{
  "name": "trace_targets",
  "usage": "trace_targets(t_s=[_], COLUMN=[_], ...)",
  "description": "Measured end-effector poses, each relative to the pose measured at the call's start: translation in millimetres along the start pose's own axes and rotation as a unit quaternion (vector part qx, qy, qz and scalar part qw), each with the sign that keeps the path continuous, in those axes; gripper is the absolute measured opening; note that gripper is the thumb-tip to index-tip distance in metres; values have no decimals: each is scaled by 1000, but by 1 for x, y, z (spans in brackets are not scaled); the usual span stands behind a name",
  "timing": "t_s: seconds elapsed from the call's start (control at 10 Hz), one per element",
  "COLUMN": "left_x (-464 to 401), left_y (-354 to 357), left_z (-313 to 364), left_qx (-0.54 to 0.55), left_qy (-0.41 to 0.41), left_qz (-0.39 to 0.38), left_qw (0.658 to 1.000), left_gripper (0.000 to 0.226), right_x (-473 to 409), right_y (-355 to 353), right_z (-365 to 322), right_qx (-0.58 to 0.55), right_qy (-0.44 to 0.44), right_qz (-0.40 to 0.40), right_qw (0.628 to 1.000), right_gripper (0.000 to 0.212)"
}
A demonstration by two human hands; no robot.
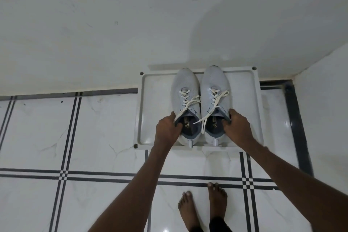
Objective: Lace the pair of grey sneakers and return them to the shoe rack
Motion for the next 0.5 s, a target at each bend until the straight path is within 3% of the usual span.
trace_targets(t_s=[0.1,0.2,0.3,0.5], left_x=[5,12,20,56], left_y=[0,-16,-52,-180], left_z=[-1,9,38,137], left_qx=[15,7,-4,47], left_qy=[-16,-20,21,146], left_qz=[-8,10,33,116], left_qw=[1000,1000,999,981], left_gripper=[32,56,62,51], right_x=[0,2,2,7], right_y=[8,-1,-35,-153], right_z=[2,-10,-48,-178], right_qx=[-9,8,47,31], right_qy=[24,35,-7,-137], right_qz=[-41,-46,-5,91], right_qw=[999,998,999,986], right_gripper=[23,37,52,60])
Point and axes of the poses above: each hand's wrist, its own x-axis away from the middle knuckle, its own y-axis out of the palm, z = x × y, the point moved 8 cm from there along -x, towards the middle knuckle, and after that the axes turned 8 degrees about -y, right-handed, at the moved point
